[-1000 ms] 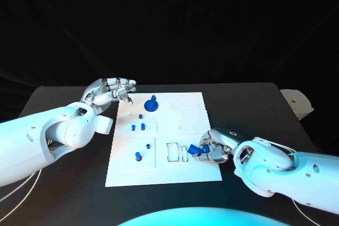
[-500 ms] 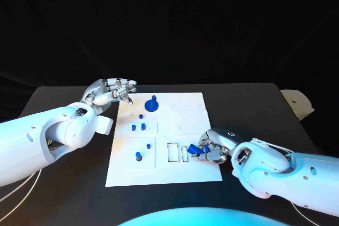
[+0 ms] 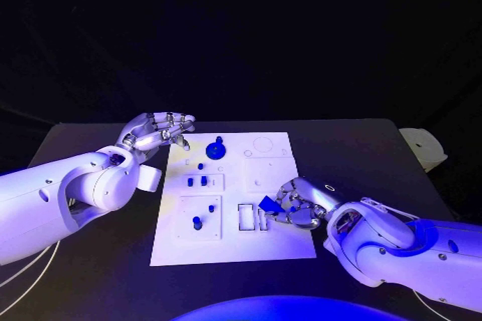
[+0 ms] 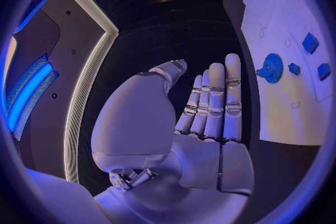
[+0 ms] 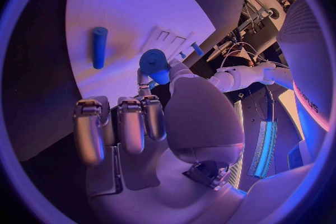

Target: Assemble the parts on the task board

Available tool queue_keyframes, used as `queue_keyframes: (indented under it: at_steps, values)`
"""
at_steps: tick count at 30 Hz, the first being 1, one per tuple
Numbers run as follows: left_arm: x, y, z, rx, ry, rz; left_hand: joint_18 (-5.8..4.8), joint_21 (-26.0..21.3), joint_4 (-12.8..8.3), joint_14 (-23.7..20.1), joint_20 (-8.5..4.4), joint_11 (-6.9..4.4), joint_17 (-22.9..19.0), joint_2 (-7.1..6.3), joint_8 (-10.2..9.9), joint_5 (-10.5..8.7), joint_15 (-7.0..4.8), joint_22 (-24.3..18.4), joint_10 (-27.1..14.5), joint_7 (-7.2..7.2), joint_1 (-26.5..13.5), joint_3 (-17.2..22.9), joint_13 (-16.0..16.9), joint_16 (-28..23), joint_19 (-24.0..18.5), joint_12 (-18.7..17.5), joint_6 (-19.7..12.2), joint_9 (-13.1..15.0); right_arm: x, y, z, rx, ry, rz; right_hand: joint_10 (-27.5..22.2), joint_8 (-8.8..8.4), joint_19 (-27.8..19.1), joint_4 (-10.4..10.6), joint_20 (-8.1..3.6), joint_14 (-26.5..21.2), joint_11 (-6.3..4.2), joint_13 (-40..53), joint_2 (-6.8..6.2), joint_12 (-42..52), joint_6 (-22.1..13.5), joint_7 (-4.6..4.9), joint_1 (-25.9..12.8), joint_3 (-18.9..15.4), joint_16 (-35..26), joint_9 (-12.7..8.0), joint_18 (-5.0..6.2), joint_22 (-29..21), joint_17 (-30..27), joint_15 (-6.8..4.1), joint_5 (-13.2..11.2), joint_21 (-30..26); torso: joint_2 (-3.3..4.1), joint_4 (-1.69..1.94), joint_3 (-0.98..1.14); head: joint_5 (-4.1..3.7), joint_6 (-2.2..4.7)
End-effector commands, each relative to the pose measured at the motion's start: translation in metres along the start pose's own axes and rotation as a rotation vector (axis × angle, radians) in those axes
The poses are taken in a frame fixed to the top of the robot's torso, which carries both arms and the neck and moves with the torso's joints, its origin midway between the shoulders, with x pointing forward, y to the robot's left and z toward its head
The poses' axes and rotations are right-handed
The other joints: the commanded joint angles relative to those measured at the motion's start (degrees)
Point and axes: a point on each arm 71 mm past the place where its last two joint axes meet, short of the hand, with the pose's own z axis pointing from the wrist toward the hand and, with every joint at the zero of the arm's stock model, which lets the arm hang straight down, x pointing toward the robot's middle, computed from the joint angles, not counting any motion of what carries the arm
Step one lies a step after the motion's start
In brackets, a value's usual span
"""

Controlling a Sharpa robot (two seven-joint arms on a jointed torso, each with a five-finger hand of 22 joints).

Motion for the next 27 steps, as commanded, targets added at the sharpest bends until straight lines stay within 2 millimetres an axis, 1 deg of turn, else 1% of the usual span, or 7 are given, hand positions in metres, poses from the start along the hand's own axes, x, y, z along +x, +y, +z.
queue_keyframes:
  at_steps: [1,4,12,14,15,22,27]
  values:
    - [0.003,-0.001,0.001,0.005,0.013,-0.006,0.36,-0.3,-0.1,-0.3,-0.07,-0.10,-0.1,0.25,0.4,0.03,-0.12,-0.1,-0.4,-0.02,0.3,-0.2,0.1,0.2,0.5,0.4,-0.3,-0.1,0.001,0.004,0.002,-0.011,0.003,0.059,1.6,1.66,5.8,-0.1,-0.44,5.3,-0.36,9.0,1.47,0.3,2.0,-1.67,-0.5,0.3,0.2,1.0,-0.71,14.9,11.3,-0.31,0.4,0.2,0.06,0.03,-0.03,0.12,0.01]
    - [0.004,-0.001,0.001,0.005,0.015,-0.007,0.36,-0.3,-0.2,-0.3,-0.08,-0.10,-0.1,0.25,0.4,0.04,-0.12,-0.1,-0.5,-0.02,0.4,-0.2,0.1,0.2,0.5,0.4,-0.3,-0.1,0.006,0.008,0.005,-0.013,0.035,0.066,1.6,1.70,5.8,-0.1,-0.46,5.3,-0.35,9.0,1.37,0.3,2.0,-1.66,-0.9,0.3,0.2,1.0,-0.69,14.9,11.3,-0.31,0.5,0.1,0.03,0.00,-0.09,0.30,-0.08]
    - [0.005,-0.001,0.001,0.005,0.019,-0.009,0.36,-0.3,-0.2,-0.3,-0.08,-0.10,-0.1,0.26,0.4,0.04,-0.12,-0.1,-0.5,-0.01,0.5,-0.1,0.1,0.2,0.5,0.5,-0.3,-0.1,0.022,0.017,0.017,-0.024,0.133,0.067,1.8,2.10,5.7,-0.1,-0.43,5.2,-0.29,9.2,1.51,0.4,2.1,-1.61,-4.3,0.0,0.2,1.1,-0.63,14.8,11.2,-0.25,-0.6,-0.2,0.11,0.11,0.00,0.54,-0.23]
    - [0.006,-0.001,0.001,0.005,0.020,-0.009,0.36,-0.3,-0.2,-0.3,-0.08,-0.09,-0.1,0.28,0.4,0.04,-0.12,-0.1,-0.6,0.00,0.6,-0.1,0.1,0.3,0.6,0.5,-0.3,-0.1,0.026,0.019,0.019,-0.027,0.145,0.073,2.0,2.38,5.7,-0.1,-0.44,5.2,-0.31,9.5,1.63,0.6,2.2,-1.65,-6.5,-0.6,0.2,1.1,-0.61,14.8,11.2,-0.27,0.5,-0.3,0.11,0.17,-0.01,0.54,-0.19]
    - [0.006,-0.001,0.001,0.005,0.020,-0.009,0.36,-0.3,-0.2,-0.3,-0.08,-0.09,-0.1,0.28,0.4,0.04,-0.12,-0.1,-0.6,0.00,0.6,-0.1,0.1,0.3,0.6,0.5,-0.3,-0.1,0.027,0.019,0.020,-0.027,0.148,0.075,2.1,2.62,5.7,-0.1,-0.47,5.2,-0.37,9.7,1.43,0.7,2.2,-1.73,-7.7,-1.1,0.2,1.3,-0.60,14.8,11.2,-0.32,2.6,-0.4,0.10,0.19,-0.01,0.51,-0.08]
    - [0.006,-0.001,0.001,0.003,0.019,-0.009,0.36,-0.3,-0.3,-0.3,-0.08,-0.09,-0.1,0.30,0.5,0.05,-0.12,-0.1,-0.6,0.00,0.7,-0.1,0.1,0.3,0.6,0.5,-0.3,-0.1,0.029,0.016,0.027,-0.012,0.135,0.065,2.9,3.38,5.7,0.0,-0.58,5.3,-0.56,10.7,1.63,1.7,2.6,-1.96,-9.9,-2.3,0.2,1.6,-0.63,14.8,11.4,-0.47,2.5,-0.2,0.06,-0.02,-0.06,0.81,-0.06]
    - [0.006,-0.001,0.001,0.002,0.020,-0.009,0.36,-0.3,-0.3,-0.4,-0.08,-0.09,-0.1,0.31,0.5,0.05,-0.12,-0.1,-0.6,0.00,0.7,-0.1,0.1,0.3,0.6,0.6,-0.3,-0.1,0.029,0.014,0.031,-0.007,0.131,0.050,3.2,3.73,5.8,-0.1,-0.64,5.3,-0.66,11.2,1.73,2.1,2.7,-2.08,-10.7,-2.8,0.3,1.8,-0.68,14.9,11.5,-0.54,2.3,0.0,0.14,0.01,0.05,0.99,-0.08]
